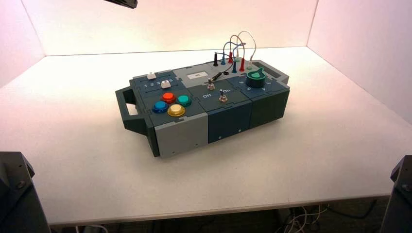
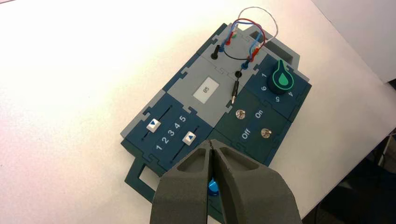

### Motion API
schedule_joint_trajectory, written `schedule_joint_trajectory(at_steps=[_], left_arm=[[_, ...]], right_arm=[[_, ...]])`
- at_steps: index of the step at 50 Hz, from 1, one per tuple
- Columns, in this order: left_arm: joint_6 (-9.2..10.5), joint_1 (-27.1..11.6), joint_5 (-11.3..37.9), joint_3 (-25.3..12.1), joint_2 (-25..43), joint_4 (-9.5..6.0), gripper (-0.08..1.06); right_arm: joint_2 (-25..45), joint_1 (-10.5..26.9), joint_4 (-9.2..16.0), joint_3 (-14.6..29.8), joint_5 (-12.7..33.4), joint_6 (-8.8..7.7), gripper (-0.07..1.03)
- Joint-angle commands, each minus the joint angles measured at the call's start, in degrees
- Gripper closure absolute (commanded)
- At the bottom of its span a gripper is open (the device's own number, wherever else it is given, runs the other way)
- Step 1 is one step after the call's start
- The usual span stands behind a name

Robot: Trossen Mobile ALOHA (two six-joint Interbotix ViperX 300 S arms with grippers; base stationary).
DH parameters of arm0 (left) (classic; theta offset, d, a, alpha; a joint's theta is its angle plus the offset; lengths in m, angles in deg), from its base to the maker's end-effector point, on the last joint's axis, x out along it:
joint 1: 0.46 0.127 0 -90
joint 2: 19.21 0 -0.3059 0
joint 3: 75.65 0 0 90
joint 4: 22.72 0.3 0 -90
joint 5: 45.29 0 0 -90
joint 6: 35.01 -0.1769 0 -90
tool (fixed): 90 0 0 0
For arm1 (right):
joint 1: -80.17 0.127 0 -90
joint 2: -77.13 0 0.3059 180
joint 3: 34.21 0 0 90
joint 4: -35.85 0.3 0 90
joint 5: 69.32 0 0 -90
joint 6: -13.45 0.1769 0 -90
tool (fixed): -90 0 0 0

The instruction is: Move the bottom slider to position 4.

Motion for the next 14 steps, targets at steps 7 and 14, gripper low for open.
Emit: schedule_joint_trajectory(at_steps=[7,14], left_arm=[[0.09,-0.3,-1.3,-0.8,0.0,-0.09,0.96],[0.0,-0.3,-1.3,-0.9,0.1,-0.09,0.96]], right_arm=[[-0.4,-0.1,0.0,0.6,-0.1,-0.09,0.72],[-0.4,-0.1,0.1,0.7,-0.1,-0.09,0.72]])
